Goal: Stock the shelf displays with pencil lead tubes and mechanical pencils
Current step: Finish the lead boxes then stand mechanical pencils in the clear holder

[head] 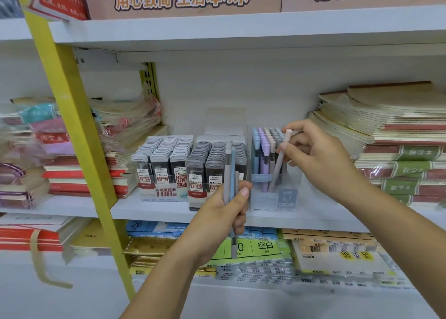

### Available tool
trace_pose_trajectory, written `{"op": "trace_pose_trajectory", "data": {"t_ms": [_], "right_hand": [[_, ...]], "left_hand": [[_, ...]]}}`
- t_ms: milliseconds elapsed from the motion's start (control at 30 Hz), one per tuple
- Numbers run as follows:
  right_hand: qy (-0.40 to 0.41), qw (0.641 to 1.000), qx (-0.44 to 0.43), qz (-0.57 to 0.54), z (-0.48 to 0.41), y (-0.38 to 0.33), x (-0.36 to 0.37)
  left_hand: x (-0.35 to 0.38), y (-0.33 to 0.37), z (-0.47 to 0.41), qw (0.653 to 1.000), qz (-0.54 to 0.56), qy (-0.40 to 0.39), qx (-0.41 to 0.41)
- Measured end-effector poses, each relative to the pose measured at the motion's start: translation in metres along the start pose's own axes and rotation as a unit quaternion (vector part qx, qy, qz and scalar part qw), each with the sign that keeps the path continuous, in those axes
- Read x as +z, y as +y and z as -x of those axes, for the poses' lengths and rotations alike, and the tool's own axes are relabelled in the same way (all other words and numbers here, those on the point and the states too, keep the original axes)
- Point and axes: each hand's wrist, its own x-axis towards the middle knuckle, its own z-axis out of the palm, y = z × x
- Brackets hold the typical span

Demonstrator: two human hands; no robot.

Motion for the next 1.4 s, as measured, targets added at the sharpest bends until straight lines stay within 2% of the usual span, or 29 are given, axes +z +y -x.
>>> {"op": "trace_pose_trajectory", "data": {"t_ms": [300,433,500,667,767,833,900,967,1033,1133,1200,1267,1333,1400], "right_hand": [[-0.005,0.998,-0.014,0.064,-0.002,0.0,-0.001],[-0.024,0.999,0.008,0.04,-0.002,0.001,0.003],[-0.028,0.997,0.002,0.077,0.002,0.003,0.008],[0.035,0.986,-0.043,0.155,0.009,0.0,0.014],[0.067,0.994,-0.045,0.078,0.021,-0.012,0.017],[0.0,1.0,-0.001,-0.016,0.028,-0.022,0.02],[-0.086,0.991,0.054,-0.092,0.032,-0.027,0.023],[-0.112,0.977,0.092,-0.16,0.034,-0.029,0.024],[-0.092,0.968,0.103,-0.21,0.034,-0.029,0.021],[-0.02,0.953,0.119,-0.28,0.031,-0.027,0.01],[0.012,0.94,0.126,-0.318,0.028,-0.023,0.001],[0.012,0.932,0.145,-0.333,0.027,-0.018,-0.007],[-0.027,0.934,0.172,-0.312,0.03,-0.014,-0.014],[-0.106,0.961,0.173,-0.187,0.032,-0.011,-0.022]], "left_hand": [[-0.001,0.005,0.0,1.0,-0.018,-0.012,0.01],[-0.001,0.006,0.0,1.0,-0.018,-0.012,0.009],[0.0,0.006,0.0,1.0,-0.016,-0.013,0.011],[0.005,0.01,0.002,0.999,-0.023,-0.028,0.021],[0.009,0.015,0.003,0.999,-0.028,-0.036,0.017],[0.012,0.017,0.003,0.999,-0.024,-0.044,0.015],[0.015,0.019,0.003,0.998,-0.026,-0.052,0.017],[0.018,0.02,0.003,0.998,-0.025,-0.062,0.017],[0.019,0.02,0.004,0.998,-0.011,-0.067,0.011],[0.013,0.017,0.006,0.997,0.024,-0.073,-0.016],[0.007,0.014,0.009,0.997,-0.007,-0.065,-0.034],[0.001,0.011,0.012,0.998,-0.016,-0.045,-0.033],[-0.004,0.013,0.011,1.0,0.008,-0.006,-0.021],[-0.008,0.017,0.01,0.999,-0.002,0.042,-0.005]]}}
